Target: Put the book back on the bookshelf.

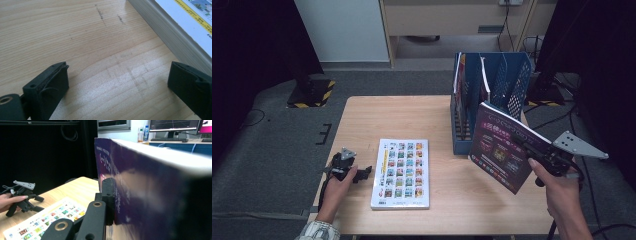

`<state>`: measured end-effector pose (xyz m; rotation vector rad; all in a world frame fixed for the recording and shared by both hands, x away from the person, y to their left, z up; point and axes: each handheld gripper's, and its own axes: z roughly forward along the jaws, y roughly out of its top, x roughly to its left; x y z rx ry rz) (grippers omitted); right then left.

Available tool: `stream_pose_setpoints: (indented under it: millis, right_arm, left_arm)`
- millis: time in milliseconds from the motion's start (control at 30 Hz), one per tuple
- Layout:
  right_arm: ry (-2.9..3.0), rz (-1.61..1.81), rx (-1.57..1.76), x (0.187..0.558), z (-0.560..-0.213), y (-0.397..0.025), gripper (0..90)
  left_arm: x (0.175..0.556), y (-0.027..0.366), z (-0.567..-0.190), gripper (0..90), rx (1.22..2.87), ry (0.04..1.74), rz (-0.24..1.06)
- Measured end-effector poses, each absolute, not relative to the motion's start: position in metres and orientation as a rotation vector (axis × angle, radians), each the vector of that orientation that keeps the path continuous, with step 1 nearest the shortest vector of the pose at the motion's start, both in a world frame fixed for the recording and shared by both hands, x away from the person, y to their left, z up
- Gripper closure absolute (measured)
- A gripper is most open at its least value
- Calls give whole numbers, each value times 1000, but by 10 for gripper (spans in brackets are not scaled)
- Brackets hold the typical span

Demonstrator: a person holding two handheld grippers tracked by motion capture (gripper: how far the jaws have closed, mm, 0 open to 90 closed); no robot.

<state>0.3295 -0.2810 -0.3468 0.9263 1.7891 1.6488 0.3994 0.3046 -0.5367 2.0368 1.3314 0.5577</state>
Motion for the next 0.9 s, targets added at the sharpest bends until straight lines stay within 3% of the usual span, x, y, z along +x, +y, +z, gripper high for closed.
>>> stream_pose_setpoints:
  millis: [900]
  right_arm:
    - [1778,1599,931,341,-301,-285,839]
  left_arm:
    - [400,305,-537,22,2038,1331,557]
